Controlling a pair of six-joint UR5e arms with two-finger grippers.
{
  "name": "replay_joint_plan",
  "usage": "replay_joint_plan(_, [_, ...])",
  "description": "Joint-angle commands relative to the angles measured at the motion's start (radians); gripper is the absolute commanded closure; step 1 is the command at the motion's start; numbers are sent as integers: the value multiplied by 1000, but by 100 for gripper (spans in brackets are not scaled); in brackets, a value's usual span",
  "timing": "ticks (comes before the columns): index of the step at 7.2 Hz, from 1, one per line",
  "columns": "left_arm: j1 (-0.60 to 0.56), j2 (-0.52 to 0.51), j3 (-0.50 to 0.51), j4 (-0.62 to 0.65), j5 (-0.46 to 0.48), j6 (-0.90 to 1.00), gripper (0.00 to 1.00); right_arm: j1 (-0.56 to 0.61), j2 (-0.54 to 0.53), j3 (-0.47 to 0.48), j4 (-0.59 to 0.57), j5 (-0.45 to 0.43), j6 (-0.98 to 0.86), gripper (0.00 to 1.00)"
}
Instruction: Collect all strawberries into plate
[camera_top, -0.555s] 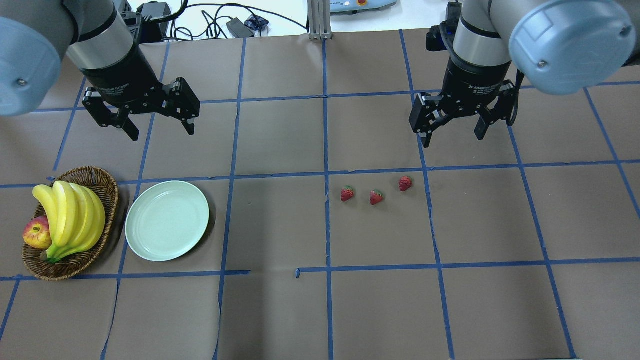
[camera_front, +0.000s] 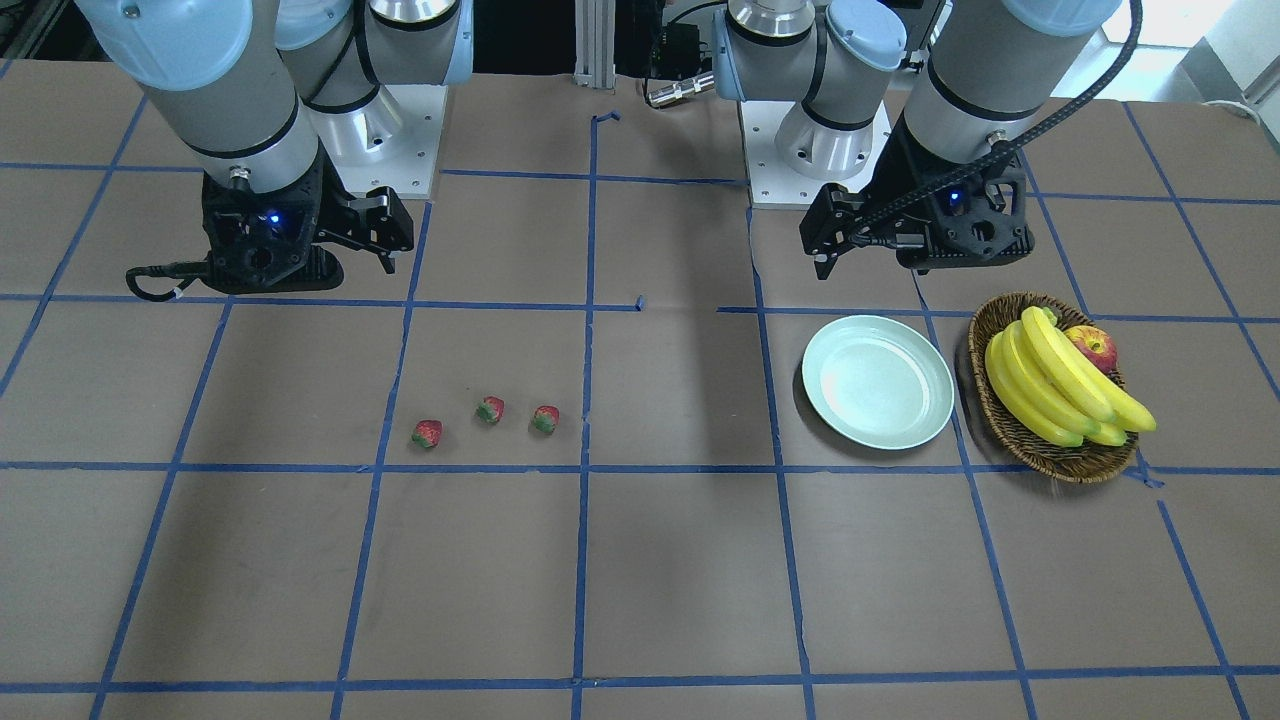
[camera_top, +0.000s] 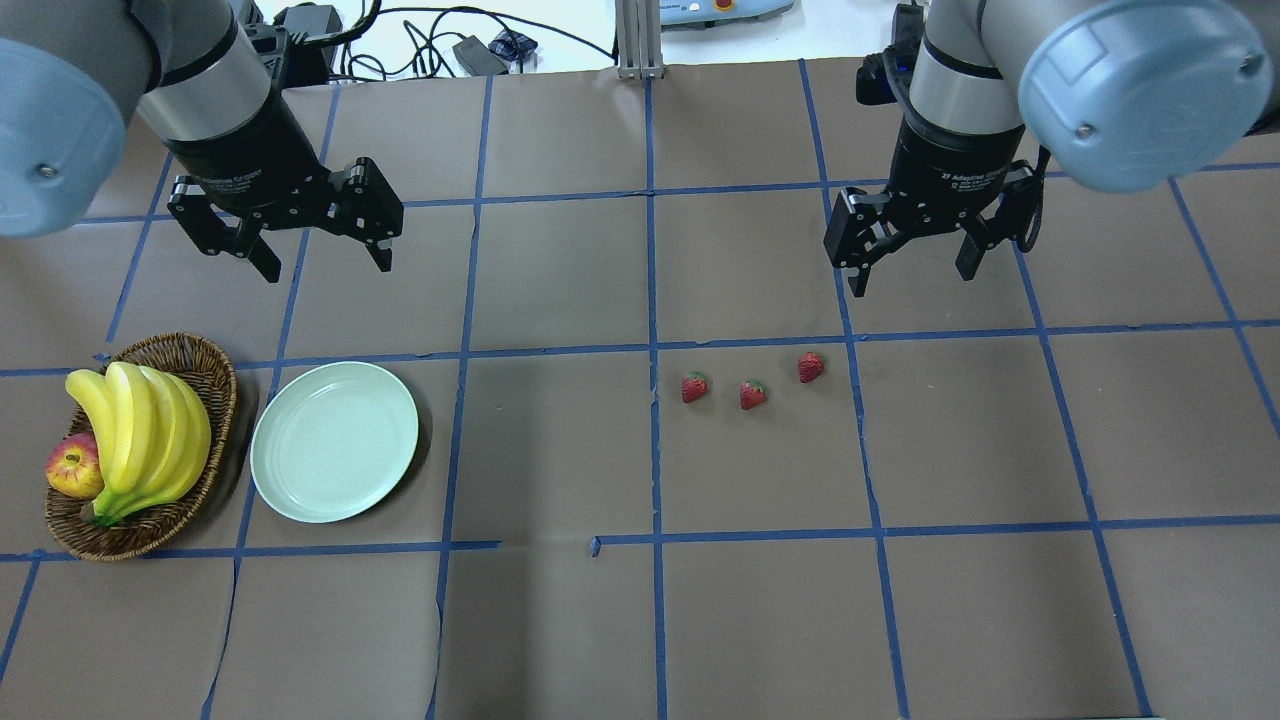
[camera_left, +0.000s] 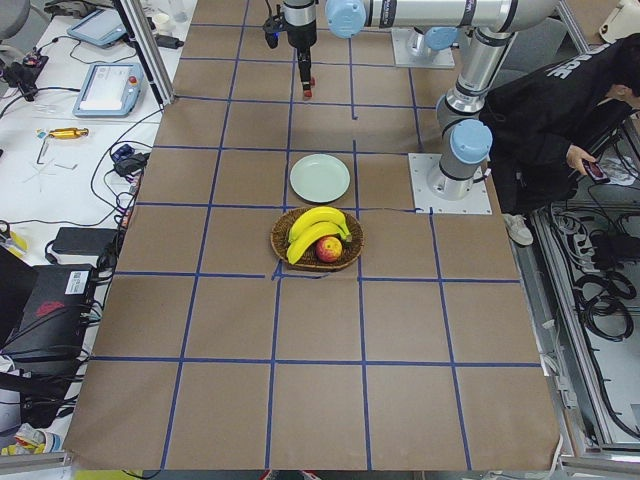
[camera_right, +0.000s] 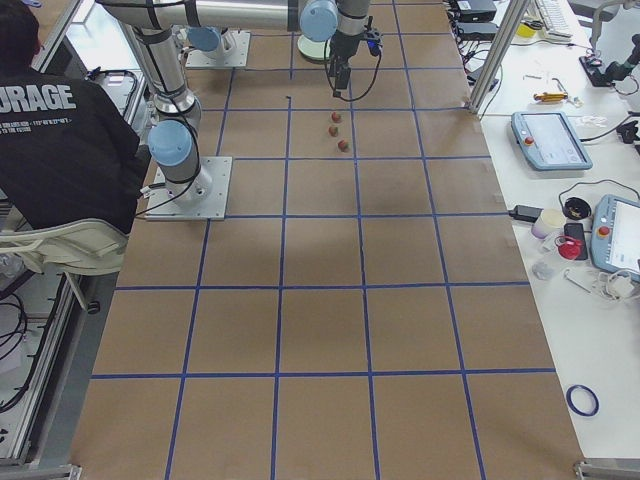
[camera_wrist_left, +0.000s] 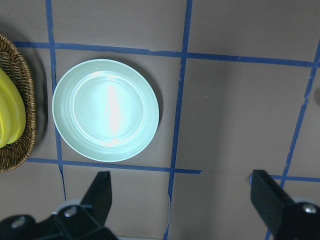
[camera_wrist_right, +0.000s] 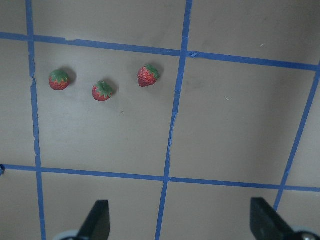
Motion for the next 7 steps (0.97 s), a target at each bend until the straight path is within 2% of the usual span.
replay_joint_plan(1, [-4, 3, -3, -1, -4, -1, 0, 0, -17, -19, 6, 0, 6, 0])
replay_joint_plan(7, [-4, 9, -11, -3, 1, -12, 0, 5, -24, -1, 3, 2, 7, 0])
